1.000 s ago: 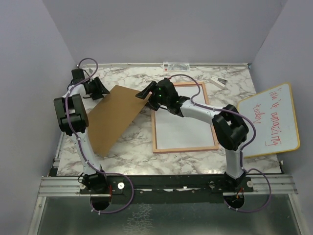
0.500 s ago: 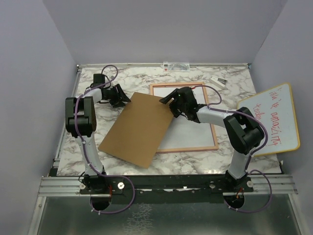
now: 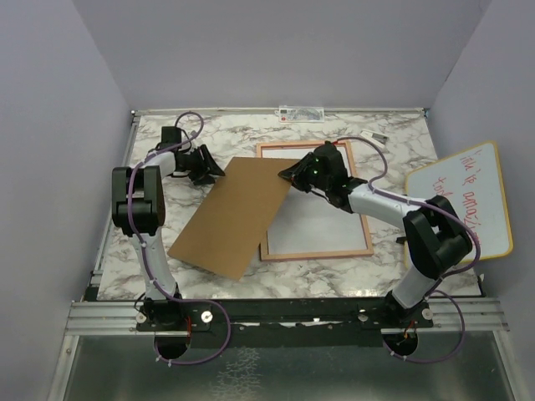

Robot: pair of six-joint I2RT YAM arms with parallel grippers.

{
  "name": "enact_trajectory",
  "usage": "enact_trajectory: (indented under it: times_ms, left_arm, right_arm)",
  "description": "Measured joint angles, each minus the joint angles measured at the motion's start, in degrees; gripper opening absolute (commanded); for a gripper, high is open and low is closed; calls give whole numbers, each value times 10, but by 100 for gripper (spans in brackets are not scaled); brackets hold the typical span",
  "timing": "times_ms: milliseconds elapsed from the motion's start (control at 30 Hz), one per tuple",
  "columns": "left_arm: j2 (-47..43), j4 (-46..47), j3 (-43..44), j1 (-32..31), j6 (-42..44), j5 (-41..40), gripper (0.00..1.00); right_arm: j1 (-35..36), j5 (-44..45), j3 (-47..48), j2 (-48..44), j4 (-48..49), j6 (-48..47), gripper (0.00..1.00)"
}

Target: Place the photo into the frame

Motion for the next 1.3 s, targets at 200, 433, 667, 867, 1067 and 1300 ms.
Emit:
enact_trajectory:
  times_ms: [200,433,667,867,1067,1300]
  left_arm:
    - [-26,-29,0,-14,3,-61,68]
    - [-144,-69,17,-33,23,-163,77]
    - [-338,-62,39,-163,59,-212,91]
    - [-467,-57,-15,-344,81,-273,96]
    - [-545,-81,-103,-436,120,-357,94]
    - [-525,-145,-101,-571,115,-475,93]
  right_arm:
    - [0,-5,20,-14,-32,5,0]
    - [0,12,66,-32,-132,5,0]
    - [0,49,151,-42,-279,18,0]
    - [0,64,178,-52,-363,41,0]
    - [1,76,200,-60,-412,50,0]
    - [0,86,242,-60,-462,54,0]
